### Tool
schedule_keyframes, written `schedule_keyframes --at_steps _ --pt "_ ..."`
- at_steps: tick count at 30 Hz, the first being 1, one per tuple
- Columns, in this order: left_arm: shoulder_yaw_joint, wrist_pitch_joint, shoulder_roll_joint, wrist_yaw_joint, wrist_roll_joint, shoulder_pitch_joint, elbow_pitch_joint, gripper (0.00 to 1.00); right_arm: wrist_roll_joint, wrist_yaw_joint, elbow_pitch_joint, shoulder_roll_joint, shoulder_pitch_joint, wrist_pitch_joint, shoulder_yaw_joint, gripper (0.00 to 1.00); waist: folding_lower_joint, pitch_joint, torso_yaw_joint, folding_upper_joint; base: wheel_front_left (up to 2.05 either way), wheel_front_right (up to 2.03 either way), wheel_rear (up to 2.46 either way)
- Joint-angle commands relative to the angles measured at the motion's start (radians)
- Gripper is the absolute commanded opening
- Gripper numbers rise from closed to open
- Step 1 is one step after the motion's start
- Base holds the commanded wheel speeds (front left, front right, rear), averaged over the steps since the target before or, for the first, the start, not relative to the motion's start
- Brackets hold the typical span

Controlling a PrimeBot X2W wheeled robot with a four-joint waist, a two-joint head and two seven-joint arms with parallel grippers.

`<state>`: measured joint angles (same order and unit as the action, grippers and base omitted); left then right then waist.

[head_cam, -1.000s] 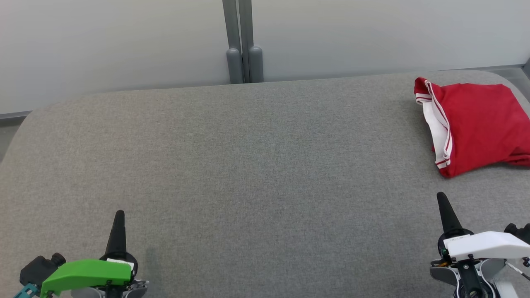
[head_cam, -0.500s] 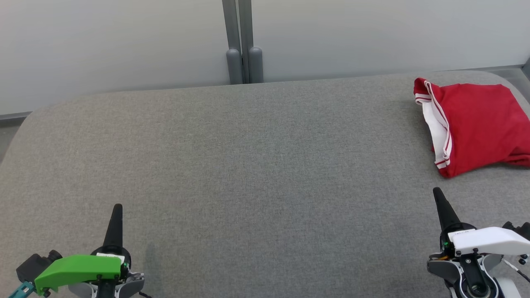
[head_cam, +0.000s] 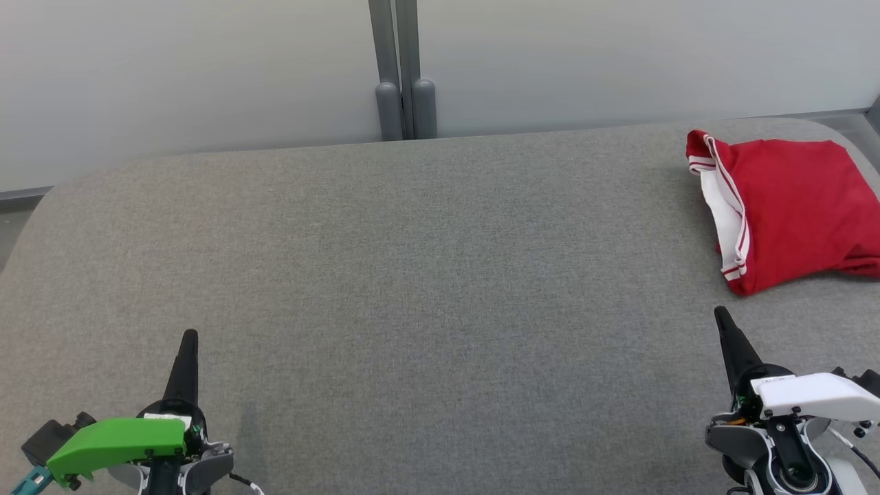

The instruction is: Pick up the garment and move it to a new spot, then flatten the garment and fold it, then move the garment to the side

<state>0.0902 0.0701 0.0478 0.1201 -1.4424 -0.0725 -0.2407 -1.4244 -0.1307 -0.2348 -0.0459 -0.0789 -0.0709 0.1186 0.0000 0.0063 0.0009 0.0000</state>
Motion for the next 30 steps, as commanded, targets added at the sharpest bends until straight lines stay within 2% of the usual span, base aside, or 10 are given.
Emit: schedule_keyframes --at_steps 1,22,30 --pt "0.005 0.007 0.007 0.006 -0.026 -0.022 0.000 0.00 -0.025 0.000 0.000 -0.006 -0.017 -0.008 -0.001 0.00 0.0000 0.000 0.000 0.0000 0.00 0.00 0.00" --pt "0.025 0.043 0.008 0.013 -0.172 -0.045 -0.006 0.00 -0.187 0.000 -0.011 -0.007 -0.034 -0.046 -0.005 0.00 0.0000 -0.003 -0.001 0.0000 0.00 0.00 0.00" --pt "0.025 0.046 0.007 0.013 -0.172 -0.043 -0.006 0.00 -0.191 0.000 -0.012 -0.006 -0.033 -0.047 -0.005 0.00 0.0000 -0.003 -0.001 0.0000 0.00 0.00 0.00"
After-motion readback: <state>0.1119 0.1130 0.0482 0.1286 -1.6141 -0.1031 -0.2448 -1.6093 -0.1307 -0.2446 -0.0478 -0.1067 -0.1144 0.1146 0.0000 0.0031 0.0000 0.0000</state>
